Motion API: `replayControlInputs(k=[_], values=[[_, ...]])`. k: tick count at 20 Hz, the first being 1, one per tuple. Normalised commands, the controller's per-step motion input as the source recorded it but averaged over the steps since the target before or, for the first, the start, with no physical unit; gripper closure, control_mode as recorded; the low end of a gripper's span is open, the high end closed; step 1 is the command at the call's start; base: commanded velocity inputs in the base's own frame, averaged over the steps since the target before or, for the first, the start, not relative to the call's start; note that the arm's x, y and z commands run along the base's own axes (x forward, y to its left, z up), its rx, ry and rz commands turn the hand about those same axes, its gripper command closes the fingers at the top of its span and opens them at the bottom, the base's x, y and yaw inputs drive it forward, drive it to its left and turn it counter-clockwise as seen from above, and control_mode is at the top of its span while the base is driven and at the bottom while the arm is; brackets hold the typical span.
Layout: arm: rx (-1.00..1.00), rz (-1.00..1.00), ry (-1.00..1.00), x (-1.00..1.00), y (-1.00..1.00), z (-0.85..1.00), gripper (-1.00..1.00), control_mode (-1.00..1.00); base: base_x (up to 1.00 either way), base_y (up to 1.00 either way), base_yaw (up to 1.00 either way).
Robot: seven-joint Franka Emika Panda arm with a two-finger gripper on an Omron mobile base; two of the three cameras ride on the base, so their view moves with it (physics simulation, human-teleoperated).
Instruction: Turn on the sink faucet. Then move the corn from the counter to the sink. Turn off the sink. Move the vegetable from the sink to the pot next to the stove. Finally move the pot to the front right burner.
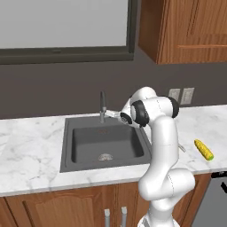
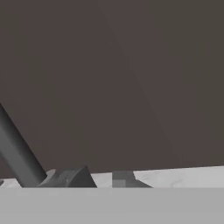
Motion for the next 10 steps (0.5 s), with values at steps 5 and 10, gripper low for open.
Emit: replayControlInputs(k=[5, 10], values=[[0.08, -0.02, 0.06, -0.18, -0.80, -0.68, 1.00, -1.00, 0.00, 0.00, 0.00], [0.11, -0.04, 0.07, -0.24, -0.86, -0.71, 1.00, -1.00, 0.00, 0.00, 0.00]])
